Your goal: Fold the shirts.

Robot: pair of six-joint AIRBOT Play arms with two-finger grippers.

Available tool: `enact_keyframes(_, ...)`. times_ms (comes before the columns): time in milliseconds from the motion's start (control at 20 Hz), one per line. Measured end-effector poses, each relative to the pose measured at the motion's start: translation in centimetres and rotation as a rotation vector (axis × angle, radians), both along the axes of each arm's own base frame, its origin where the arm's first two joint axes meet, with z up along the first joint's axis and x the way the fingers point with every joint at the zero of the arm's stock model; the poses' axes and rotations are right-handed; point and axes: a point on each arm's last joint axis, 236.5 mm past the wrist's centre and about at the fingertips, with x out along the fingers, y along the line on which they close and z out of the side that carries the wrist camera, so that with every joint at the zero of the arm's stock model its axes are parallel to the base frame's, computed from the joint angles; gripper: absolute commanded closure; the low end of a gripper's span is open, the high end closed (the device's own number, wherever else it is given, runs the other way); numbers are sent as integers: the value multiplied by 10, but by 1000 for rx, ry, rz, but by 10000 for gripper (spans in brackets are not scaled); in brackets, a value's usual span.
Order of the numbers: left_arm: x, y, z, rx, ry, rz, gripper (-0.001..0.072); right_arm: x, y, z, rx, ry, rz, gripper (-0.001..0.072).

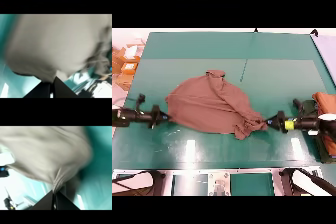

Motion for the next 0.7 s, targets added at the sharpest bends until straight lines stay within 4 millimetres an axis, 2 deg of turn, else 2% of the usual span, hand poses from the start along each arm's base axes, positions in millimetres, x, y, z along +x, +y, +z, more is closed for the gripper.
enact_keyframes(50, 19, 0, 34, -14, -104, 13, 685, 19, -3, 32, 24, -91, -3, 692)
enact_keyframes(100, 39, 1, 80, -21, -235, 24, 685, 38, -9, 68, 38, -189, -10, 692)
enact_keyframes(200, 68, 2, 191, -10, -538, 37, 685, 71, -28, 160, 25, -432, -32, 691)
enact_keyframes(250, 72, 0, 252, 6, -695, 36, 685, 80, -39, 211, -6, -566, -47, 692)
enact_keyframes(300, 67, -5, 319, 38, -866, 27, 685, 84, -49, 264, -47, -699, -64, 692)
enact_keyframes(400, 38, -21, 438, 124, -1174, 10, 685, 74, -63, 358, -157, -936, -106, 692)
enact_keyframes(450, 16, -32, 488, 170, -1311, 6, 684, 63, -69, 406, -227, -1058, -146, 692)
enact_keyframes(500, -11, -44, 535, 219, -1445, 3, 685, 50, -72, 446, -298, -1162, -184, 691)
enact_keyframes(550, -38, -56, 572, 269, -1558, 3, 684, 33, -72, 484, -373, -1264, -225, 692)
enact_keyframes(600, -60, -65, 597, 313, -1640, 10, 684, 17, -69, 514, -435, -1347, -261, 691)
enact_keyframes(700, -93, -77, 628, 376, -1748, 27, 685, -12, -61, 558, -548, -1476, -326, 691)
